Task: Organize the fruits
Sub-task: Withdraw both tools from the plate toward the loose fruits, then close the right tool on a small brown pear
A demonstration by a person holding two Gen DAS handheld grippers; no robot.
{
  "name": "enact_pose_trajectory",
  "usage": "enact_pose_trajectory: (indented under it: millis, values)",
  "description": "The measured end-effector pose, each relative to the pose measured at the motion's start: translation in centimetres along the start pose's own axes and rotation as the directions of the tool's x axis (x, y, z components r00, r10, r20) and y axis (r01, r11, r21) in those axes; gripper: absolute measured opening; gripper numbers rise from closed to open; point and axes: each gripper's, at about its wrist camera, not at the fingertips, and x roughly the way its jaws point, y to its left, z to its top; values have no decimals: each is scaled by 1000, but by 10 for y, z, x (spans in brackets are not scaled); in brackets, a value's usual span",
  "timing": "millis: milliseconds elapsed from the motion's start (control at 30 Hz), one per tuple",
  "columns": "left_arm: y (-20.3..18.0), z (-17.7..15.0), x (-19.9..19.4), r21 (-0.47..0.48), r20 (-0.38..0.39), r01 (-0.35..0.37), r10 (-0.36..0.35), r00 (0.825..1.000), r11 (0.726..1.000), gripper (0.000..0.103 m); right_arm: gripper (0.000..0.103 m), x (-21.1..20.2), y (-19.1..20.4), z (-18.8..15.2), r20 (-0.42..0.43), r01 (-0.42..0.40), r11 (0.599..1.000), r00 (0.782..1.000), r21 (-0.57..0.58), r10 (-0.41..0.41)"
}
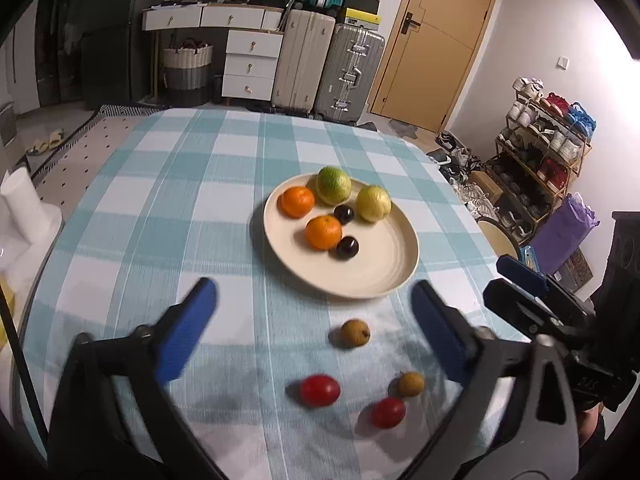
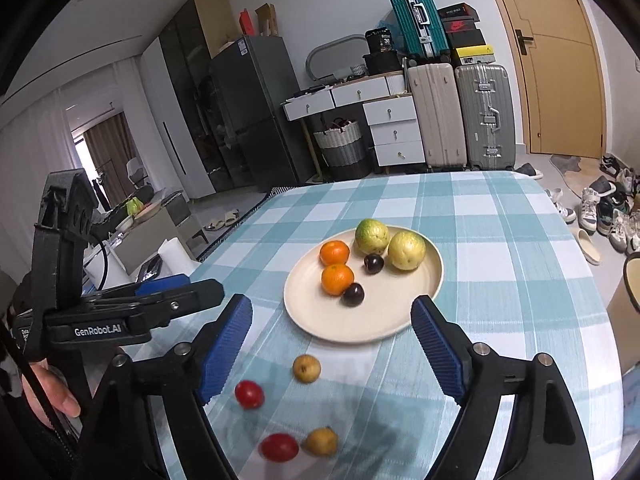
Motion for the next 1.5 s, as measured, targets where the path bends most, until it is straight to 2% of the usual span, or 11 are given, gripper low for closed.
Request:
enact_pose_trajectory:
  millis: [233, 633, 867, 1067, 1267, 1500]
  values:
    - [4, -29, -4, -5, -29, 2, -2, 1000, 1000, 102, 90, -9, 6, -18, -24, 7, 1000, 1000, -20, -8]
    - [1, -74, 4, -4, -85, 32, -32, 996, 999, 102, 90, 0, 3, -51, -120, 13, 1000, 993, 6, -12]
    - [0, -86, 13, 2, -114, 41, -41, 993, 999, 102, 90, 8, -4, -68, -176, 32, 999, 984, 43, -24]
    - [2, -92, 19, -3, -134, 51, -51, 990, 999, 102, 90, 19, -9, -77, -209, 6, 996, 978, 92, 14]
    - [9, -97, 24, -21, -151, 50, -53, 987, 999, 102, 83, 25, -6, -81, -223, -13, 995, 974, 103, 36]
    - [14, -104, 29, -38, -171, 49, -55, 984, 998, 102, 70, 29, -1, -84, -231, -34, 995, 971, 94, 55]
